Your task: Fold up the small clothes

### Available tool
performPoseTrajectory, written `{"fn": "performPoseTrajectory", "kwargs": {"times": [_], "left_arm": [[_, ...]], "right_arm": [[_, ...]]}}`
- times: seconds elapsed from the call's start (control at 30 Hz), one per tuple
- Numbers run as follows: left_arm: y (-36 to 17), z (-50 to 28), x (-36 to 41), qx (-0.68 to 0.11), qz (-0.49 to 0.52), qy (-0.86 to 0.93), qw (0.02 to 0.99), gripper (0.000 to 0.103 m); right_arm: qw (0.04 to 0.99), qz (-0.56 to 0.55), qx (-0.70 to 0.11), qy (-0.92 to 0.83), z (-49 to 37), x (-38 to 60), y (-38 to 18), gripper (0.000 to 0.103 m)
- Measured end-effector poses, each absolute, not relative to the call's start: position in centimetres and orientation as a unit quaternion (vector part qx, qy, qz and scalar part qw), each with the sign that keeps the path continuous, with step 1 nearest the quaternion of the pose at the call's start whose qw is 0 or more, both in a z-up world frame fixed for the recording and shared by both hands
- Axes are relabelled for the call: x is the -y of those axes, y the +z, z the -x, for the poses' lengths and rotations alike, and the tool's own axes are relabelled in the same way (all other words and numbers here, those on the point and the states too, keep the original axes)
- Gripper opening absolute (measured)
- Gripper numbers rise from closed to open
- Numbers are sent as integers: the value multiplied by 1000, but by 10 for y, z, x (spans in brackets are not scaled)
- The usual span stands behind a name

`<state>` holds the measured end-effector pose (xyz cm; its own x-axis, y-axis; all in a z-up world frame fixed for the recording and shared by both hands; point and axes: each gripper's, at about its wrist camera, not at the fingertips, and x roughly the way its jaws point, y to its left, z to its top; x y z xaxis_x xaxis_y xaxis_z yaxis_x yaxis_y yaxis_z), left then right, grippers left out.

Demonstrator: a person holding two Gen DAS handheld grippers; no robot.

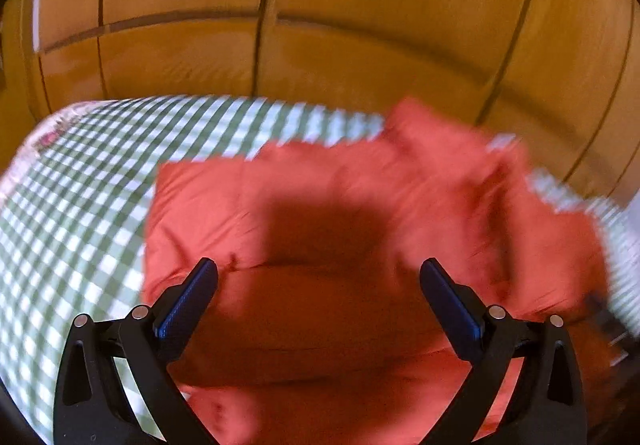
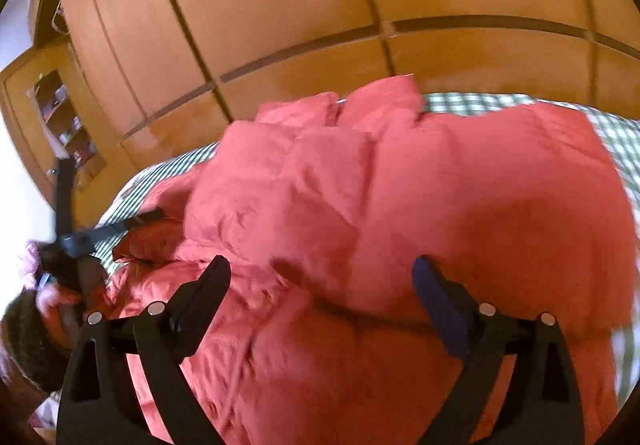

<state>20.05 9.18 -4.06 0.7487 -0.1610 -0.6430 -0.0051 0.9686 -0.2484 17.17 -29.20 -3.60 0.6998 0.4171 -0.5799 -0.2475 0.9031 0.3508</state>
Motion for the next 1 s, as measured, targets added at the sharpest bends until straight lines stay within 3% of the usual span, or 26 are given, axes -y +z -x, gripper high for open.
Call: {"fn": "performPoseTrajectory", "kwargs": {"times": [0.2, 0.4, 0.57, 0.6, 0.67, 0.8, 0.87, 1.0], "left_arm": [[-15, -208, -55, -335, 170, -110, 920, 100], [-28, -230, -3, -374, 144, -127, 907, 100], [-46, -249, 13, -414, 165, -133, 885, 98], [-49, -252, 15, -419, 174, -134, 881, 94], [-51, -254, 17, -432, 186, -136, 872, 70], [-44, -250, 21, -431, 193, -151, 868, 44], [-35, -245, 24, -422, 180, -162, 874, 18], [-15, -234, 21, -399, 186, -182, 879, 10]], "right_arm": [[934, -230, -273, 32, -120, 353, -31, 99], [897, -317, -306, -28, -121, 390, -54, 100], [898, -287, -331, -46, -127, 383, -54, 101], [897, -285, -334, -48, -128, 381, -54, 101], [896, -286, -336, -48, -131, 380, -56, 101], [895, -286, -339, -49, -133, 381, -62, 101], [894, -286, -340, -50, -133, 381, -61, 101], [895, -287, -340, -49, -132, 381, -60, 101]]}}
